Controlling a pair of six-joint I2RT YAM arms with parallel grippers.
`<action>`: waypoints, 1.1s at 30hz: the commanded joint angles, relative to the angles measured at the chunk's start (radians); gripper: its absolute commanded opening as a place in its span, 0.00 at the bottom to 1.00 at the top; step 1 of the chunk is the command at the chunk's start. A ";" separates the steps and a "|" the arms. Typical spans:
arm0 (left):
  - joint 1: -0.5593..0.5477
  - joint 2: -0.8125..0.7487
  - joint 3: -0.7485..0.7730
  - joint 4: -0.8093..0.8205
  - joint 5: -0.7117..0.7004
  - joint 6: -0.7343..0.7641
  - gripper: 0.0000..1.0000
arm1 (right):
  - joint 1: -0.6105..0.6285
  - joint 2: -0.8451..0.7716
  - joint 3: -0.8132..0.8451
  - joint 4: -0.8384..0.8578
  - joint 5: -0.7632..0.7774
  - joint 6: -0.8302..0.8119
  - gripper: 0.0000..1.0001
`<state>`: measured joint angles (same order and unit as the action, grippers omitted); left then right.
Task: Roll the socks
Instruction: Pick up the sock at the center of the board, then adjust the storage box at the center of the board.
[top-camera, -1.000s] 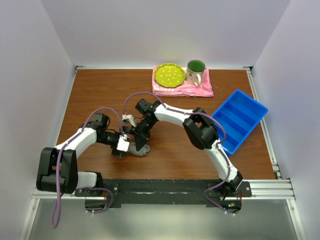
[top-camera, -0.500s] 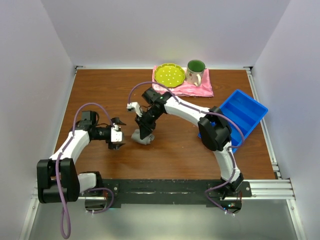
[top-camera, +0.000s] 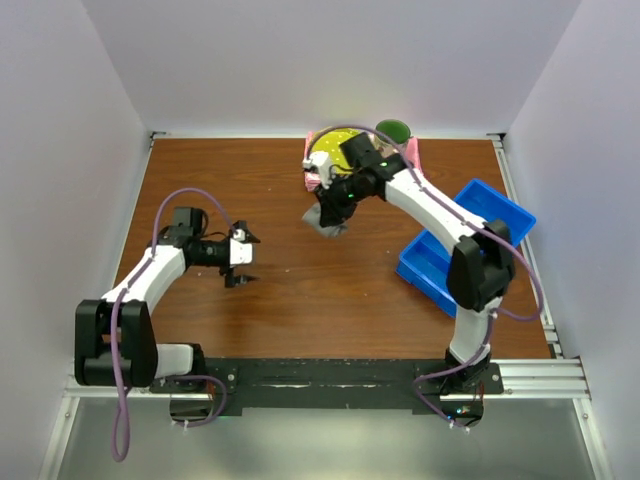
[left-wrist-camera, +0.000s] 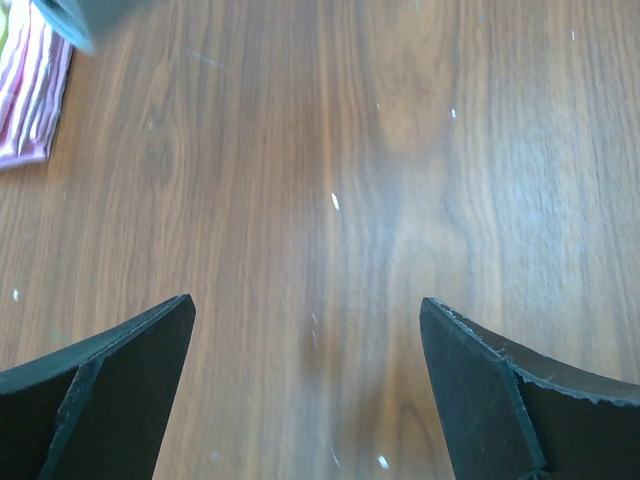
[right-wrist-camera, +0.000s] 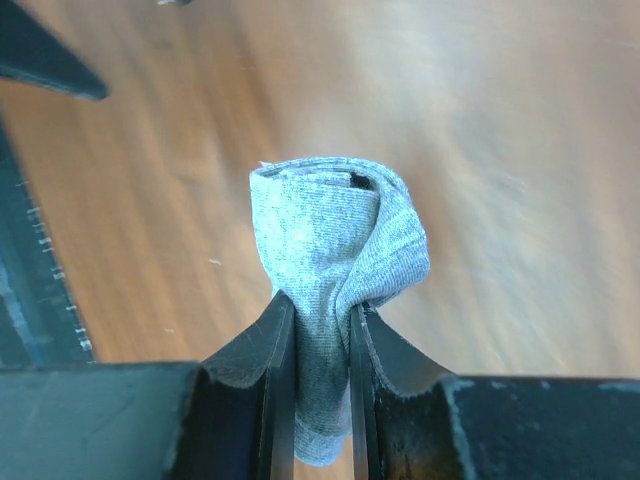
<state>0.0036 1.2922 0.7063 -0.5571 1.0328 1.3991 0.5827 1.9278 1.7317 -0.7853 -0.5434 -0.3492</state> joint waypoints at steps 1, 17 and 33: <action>-0.080 0.036 0.074 0.153 -0.040 -0.242 1.00 | -0.075 -0.157 -0.069 0.076 0.189 0.018 0.00; -0.579 0.542 0.675 0.352 -0.416 -0.833 1.00 | -0.380 -0.579 -0.400 0.291 0.612 0.019 0.00; -0.918 0.904 1.171 0.381 -0.662 -1.072 1.00 | -0.552 -0.845 -0.658 0.414 0.836 0.026 0.00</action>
<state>-0.8684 2.1407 1.7977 -0.2073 0.4519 0.4004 0.0528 1.1503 1.1023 -0.4492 0.2237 -0.3332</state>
